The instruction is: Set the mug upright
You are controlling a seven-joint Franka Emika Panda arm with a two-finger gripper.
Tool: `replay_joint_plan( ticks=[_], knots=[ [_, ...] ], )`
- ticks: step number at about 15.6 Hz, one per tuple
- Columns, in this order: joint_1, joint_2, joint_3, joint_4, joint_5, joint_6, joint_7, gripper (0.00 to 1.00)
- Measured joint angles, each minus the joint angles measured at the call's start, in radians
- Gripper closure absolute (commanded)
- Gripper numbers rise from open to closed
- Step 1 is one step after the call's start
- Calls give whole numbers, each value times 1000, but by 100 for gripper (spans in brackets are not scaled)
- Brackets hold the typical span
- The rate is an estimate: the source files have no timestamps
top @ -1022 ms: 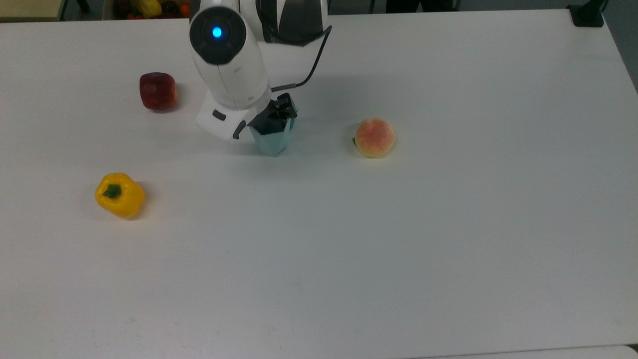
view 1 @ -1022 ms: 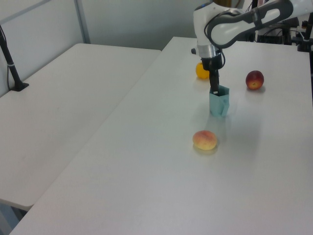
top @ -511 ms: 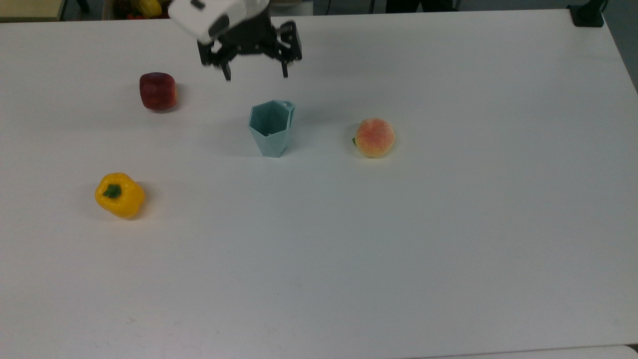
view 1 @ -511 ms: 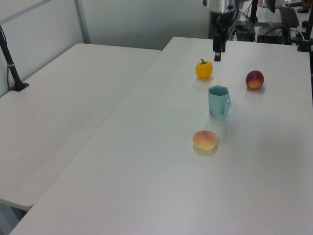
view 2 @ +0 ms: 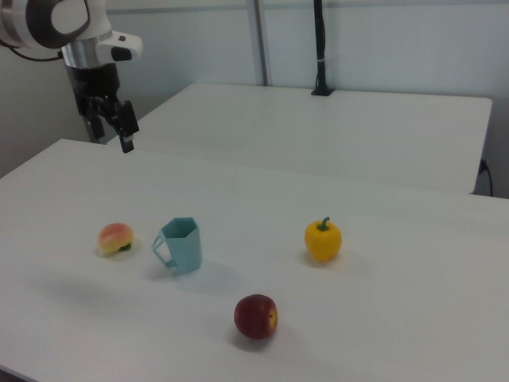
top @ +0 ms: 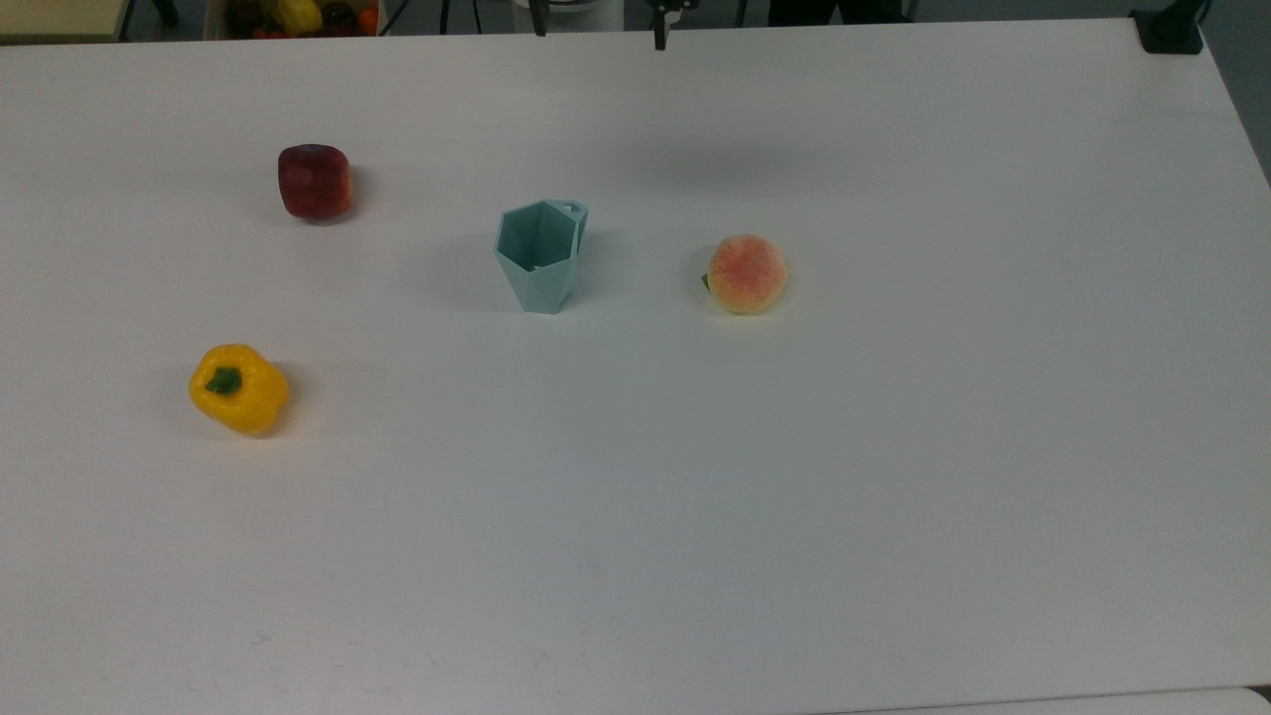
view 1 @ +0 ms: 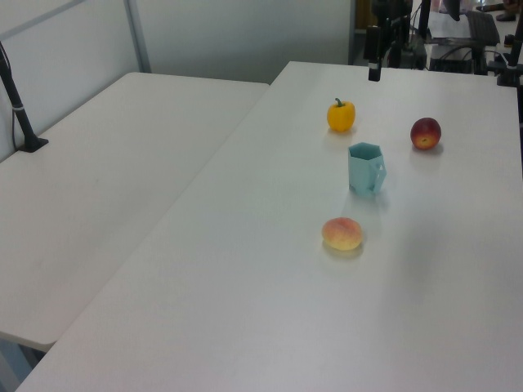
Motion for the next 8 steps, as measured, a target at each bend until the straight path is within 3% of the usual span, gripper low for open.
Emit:
replay_joint_plan(
  ticks=[3,8],
  knots=[
    [-2,-16,1,-3,11,-8,-62,0],
    [-15,-22,-29,-19,12,29,-317,0]
  ],
)
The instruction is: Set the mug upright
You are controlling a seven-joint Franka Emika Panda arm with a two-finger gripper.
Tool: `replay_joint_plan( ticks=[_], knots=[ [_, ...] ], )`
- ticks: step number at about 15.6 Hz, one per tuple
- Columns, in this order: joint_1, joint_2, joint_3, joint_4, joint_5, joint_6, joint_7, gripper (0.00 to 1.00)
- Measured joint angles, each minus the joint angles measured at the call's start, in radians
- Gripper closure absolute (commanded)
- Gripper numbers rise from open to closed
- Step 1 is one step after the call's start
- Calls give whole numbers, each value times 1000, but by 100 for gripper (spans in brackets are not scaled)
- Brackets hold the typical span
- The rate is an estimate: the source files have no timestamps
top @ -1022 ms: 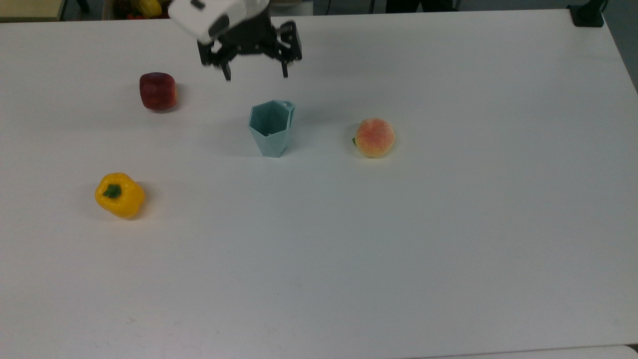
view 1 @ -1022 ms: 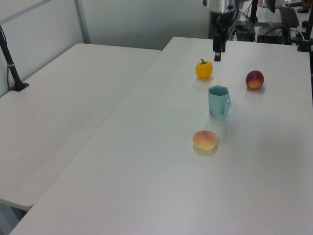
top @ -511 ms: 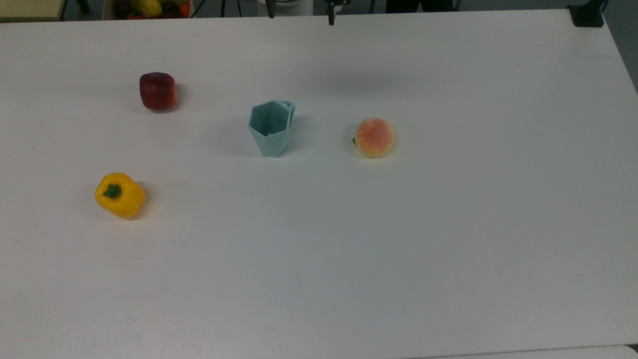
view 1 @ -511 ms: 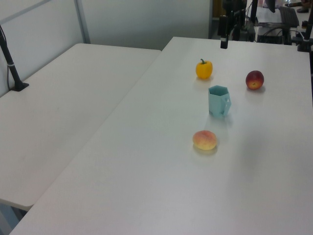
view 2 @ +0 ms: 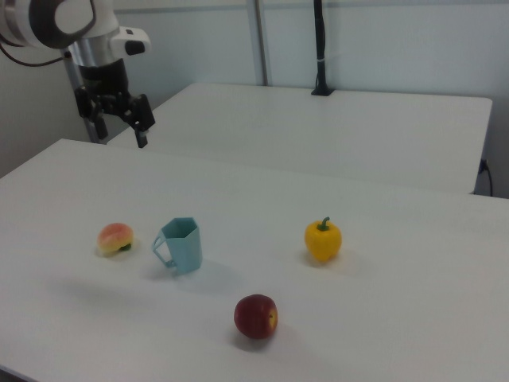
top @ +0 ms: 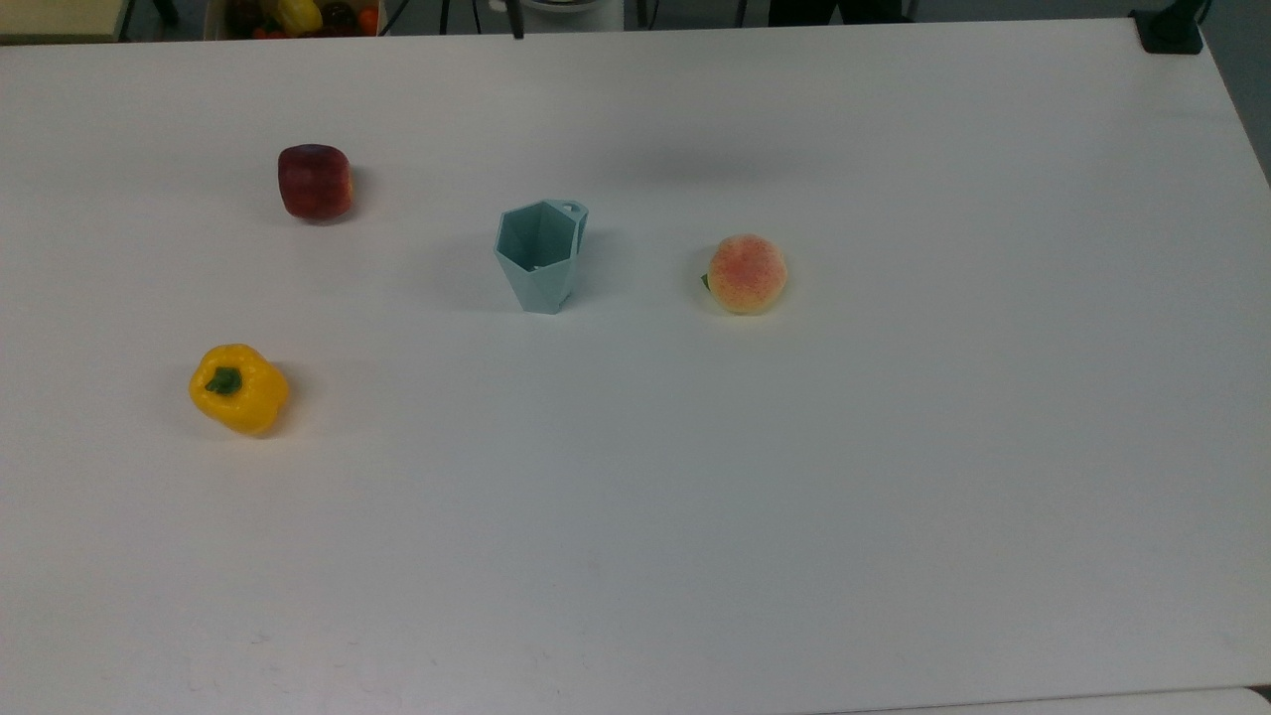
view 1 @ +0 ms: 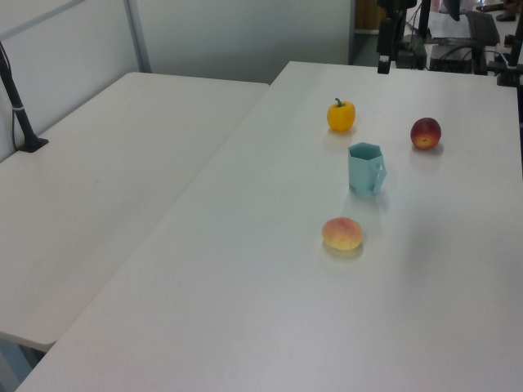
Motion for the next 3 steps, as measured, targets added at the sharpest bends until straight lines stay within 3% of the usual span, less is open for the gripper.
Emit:
replay_joint_plan(
  ticks=[3],
  knots=[
    [-1,2,-23,-27,7,61,-77,0]
  ],
)
